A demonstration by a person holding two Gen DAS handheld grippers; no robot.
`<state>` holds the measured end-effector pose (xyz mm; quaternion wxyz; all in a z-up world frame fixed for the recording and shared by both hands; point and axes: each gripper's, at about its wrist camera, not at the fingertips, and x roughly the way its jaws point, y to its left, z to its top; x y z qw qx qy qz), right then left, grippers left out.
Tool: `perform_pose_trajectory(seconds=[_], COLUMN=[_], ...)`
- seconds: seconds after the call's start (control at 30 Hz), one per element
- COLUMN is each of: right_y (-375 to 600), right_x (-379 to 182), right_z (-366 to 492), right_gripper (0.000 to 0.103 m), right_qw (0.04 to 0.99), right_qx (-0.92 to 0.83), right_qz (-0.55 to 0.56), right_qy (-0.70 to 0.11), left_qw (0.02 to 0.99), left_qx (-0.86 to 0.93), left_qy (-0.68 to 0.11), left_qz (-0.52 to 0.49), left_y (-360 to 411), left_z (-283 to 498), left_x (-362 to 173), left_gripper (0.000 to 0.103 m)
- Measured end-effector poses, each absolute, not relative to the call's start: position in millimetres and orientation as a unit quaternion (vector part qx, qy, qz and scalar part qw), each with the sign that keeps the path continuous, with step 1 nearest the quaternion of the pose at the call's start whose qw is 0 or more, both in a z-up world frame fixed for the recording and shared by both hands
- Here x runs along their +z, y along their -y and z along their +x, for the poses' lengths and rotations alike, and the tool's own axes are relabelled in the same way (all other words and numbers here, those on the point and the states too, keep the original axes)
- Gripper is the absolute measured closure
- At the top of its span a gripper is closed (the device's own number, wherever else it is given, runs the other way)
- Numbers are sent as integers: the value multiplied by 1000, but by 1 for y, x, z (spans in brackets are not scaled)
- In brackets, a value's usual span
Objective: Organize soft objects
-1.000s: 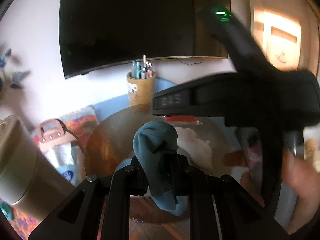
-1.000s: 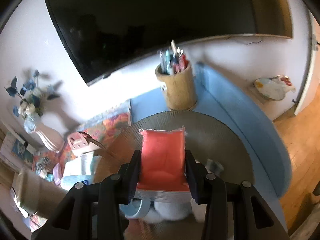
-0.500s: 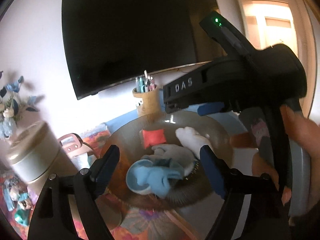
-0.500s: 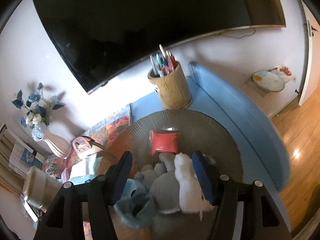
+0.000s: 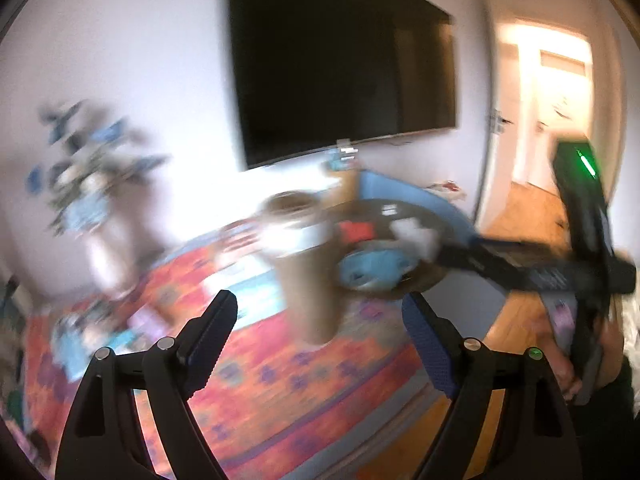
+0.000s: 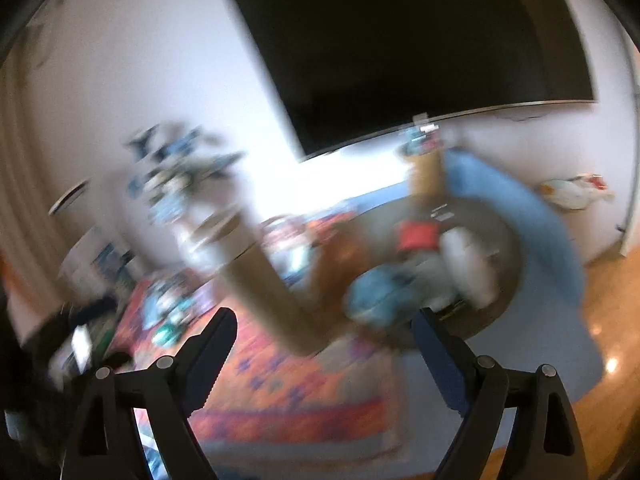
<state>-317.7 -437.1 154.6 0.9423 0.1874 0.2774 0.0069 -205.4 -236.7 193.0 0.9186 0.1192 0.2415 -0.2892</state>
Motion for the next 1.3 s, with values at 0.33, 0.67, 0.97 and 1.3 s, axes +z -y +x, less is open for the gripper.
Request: perform_pose_trajectory(seconds=[0.33,0.67,0.97,1.3], right_y=[285,206,160,148], right_x=[145,89,72,34], right_z=[-249,-109,-30,10], right_gripper=[15,15,32,32], right_qw=[933,889,881,849], right_qx=[103,101,140,155], right_qz=[68,43,13,85], right_qy=[-338,-445,-453,-498], left_qw=[962,901,879,866], left_qx=[-111,-195,-242,-246], left_qy=[-249,-386,-411,-435], left_qz=[23,-31,-10,22], left_y=[35,-12,22,42], left_z=[-129,-35,-1,7], left_x=[241,82,41,24], left_gripper=[18,2,2,41])
